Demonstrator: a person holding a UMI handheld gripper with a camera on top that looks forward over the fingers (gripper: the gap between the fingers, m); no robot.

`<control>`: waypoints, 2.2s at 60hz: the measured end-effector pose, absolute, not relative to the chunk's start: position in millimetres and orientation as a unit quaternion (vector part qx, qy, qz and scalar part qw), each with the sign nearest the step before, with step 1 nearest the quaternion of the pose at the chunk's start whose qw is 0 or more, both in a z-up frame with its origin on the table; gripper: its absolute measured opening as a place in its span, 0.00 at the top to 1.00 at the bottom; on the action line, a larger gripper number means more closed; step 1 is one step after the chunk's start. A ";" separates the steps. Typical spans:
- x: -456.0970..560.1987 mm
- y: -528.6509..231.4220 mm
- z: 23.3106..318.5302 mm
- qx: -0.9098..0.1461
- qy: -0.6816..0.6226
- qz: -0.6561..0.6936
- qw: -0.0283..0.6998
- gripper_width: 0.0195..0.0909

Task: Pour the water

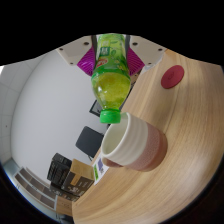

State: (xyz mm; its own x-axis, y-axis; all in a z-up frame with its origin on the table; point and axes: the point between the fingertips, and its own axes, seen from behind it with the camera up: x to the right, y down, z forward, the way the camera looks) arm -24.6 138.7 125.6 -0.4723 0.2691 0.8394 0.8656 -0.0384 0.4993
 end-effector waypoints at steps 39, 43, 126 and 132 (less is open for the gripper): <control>9.1 113.4 160.8 -0.787 -0.217 -0.127 0.564 0.74; 24.7 119.6 150.1 -0.801 -0.156 -0.066 0.575 0.74; 40.5 -122.8 164.1 -0.842 0.015 0.009 0.539 0.07; 32.9 -145.1 187.0 -0.838 0.023 0.010 0.545 0.07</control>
State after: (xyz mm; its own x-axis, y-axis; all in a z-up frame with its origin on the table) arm 32.9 -145.1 187.0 0.9987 -0.0285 -0.0417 -0.0497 -0.4044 -0.9132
